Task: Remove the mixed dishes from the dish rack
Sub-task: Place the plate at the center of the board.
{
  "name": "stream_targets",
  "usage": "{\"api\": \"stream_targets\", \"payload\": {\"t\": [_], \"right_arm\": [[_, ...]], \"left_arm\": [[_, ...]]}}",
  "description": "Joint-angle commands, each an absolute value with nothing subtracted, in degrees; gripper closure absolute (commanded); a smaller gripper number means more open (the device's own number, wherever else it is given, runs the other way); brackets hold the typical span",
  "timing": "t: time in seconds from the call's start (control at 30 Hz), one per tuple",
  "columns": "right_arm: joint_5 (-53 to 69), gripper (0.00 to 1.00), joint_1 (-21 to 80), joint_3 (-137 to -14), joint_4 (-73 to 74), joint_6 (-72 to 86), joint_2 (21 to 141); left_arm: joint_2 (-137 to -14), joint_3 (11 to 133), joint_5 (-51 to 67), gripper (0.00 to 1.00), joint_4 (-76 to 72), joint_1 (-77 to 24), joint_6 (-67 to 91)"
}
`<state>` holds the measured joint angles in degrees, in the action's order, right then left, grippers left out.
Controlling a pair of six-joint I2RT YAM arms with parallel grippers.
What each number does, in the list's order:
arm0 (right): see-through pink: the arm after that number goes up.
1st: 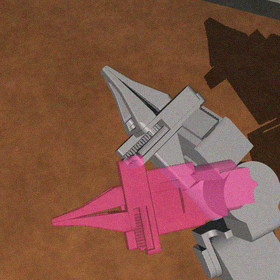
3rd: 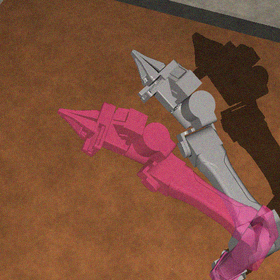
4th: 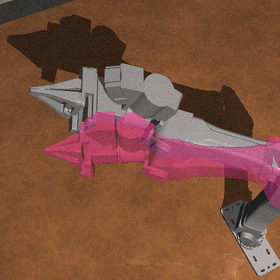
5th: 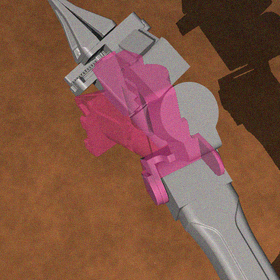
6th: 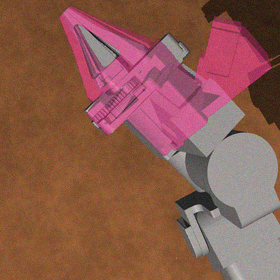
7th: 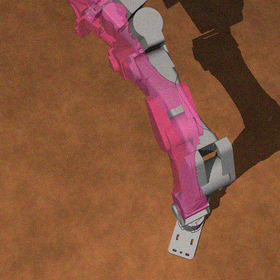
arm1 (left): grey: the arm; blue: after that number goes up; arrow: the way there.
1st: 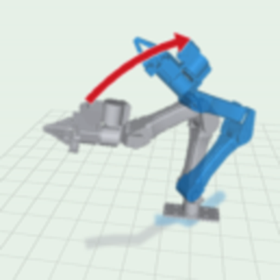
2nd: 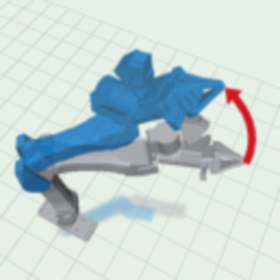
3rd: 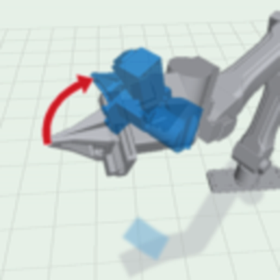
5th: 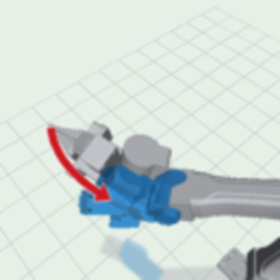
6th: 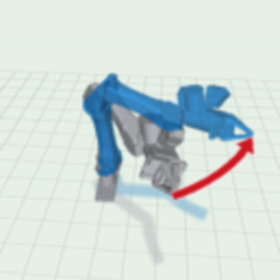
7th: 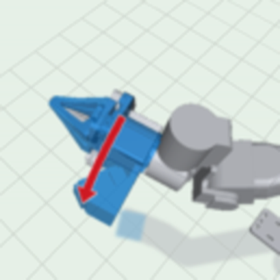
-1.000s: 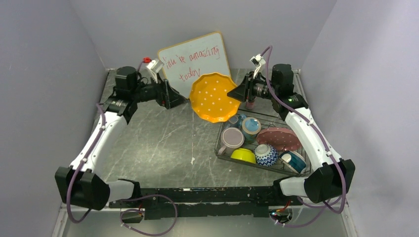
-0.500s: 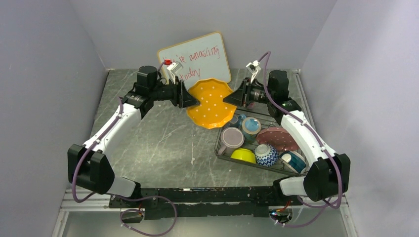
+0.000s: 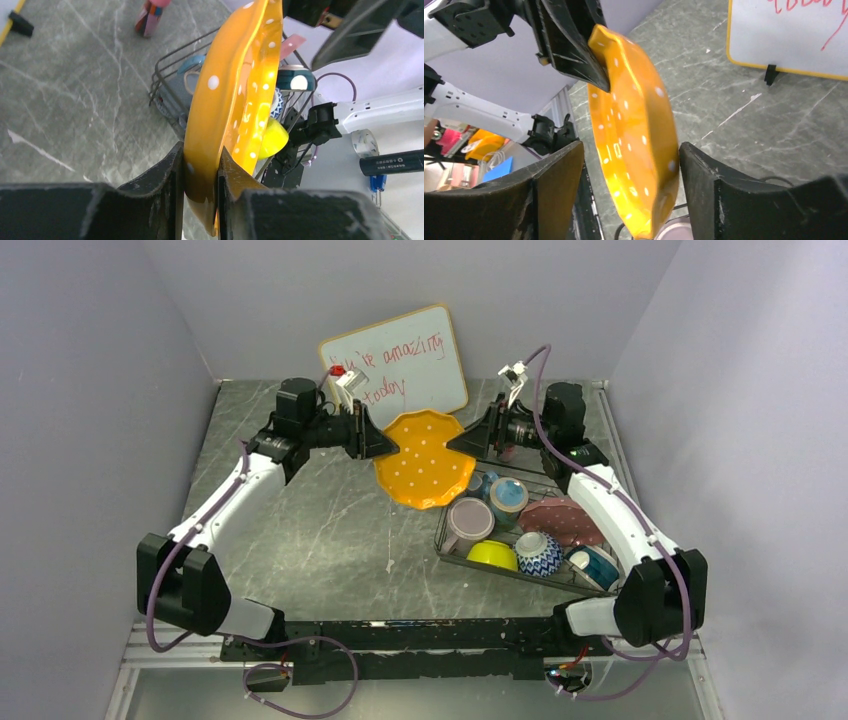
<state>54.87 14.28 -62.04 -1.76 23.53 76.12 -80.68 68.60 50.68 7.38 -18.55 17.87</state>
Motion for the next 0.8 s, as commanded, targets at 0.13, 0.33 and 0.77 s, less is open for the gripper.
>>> {"api": "stream_targets", "payload": {"t": [0.13,0.33,0.77], "right_arm": [[54.53,0.08,12.68,-65.17,-1.13,17.82,72.22],[50.61,0.06,11.35,-66.93,8.59,7.97,69.10],[39.58,0.06,11.12,-65.99,28.34,-13.03,61.43]], "left_arm": [[-75.08,66.57,51.28,0.98,5.02,-12.58,25.34],[-71.94,67.58,50.51,0.97,15.78,-5.77,19.70],[-72.52,66.54,52.30,0.97,37.84,19.54,6.56]]}}
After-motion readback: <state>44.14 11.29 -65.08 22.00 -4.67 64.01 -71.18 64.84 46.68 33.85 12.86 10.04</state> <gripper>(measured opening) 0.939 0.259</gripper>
